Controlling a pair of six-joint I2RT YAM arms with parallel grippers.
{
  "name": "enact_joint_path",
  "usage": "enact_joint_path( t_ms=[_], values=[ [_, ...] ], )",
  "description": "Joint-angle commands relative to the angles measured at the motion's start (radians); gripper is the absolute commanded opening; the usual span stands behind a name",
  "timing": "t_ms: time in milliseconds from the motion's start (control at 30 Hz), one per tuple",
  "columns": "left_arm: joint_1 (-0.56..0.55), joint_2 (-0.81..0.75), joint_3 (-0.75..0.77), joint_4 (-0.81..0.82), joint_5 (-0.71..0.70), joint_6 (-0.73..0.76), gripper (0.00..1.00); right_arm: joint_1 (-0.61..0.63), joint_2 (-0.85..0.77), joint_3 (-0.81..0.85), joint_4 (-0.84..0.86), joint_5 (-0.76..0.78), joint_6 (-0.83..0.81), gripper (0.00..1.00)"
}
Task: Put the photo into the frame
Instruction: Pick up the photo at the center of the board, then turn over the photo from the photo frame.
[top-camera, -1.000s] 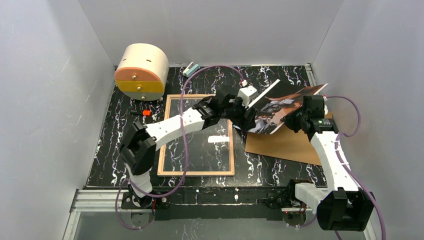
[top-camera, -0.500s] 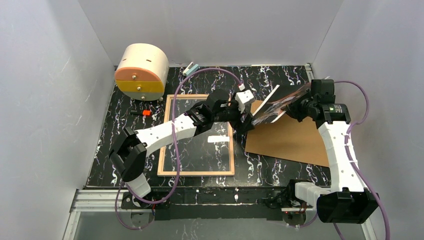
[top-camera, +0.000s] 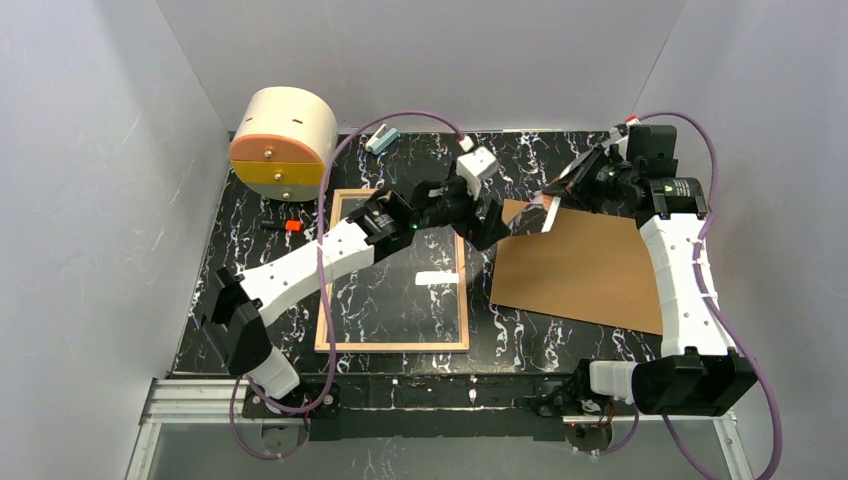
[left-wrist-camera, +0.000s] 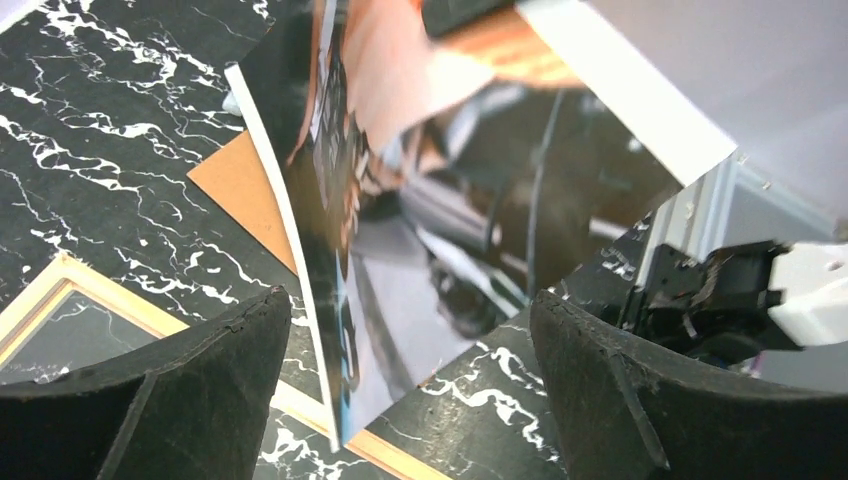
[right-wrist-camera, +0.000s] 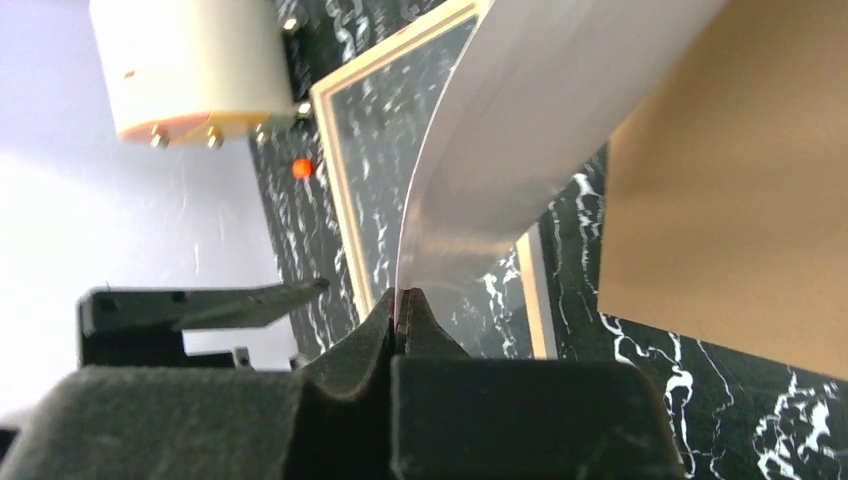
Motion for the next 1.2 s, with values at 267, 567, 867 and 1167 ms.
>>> enact_joint_path(
  t_ms=[267,567,867,1167],
  values=[
    [0.243,-0.208,0.039,-0.137,0.104,-0.381,0.89,0.017,0.010,0.057,0.311,-0.553,-0.233,0.01],
    [0.427,-0.143,0.196,-0.531,-0.228,-0.487,0.93,0.288,0.059,0.099,0.409,-0.649,-0.234,0.01],
    [0.583,-0.191,0.215,-0.667,-0.445,-0.364,0.98,0.415,0.158,0.167,0.025,-0.379,-0.419,0.01],
    [0.591,-0.170,0.177,-0.607,-0.153,-0.433,0.98,0.428,0.248,0.265,-0.206,-0.110,-0.424,0.01]
  ],
)
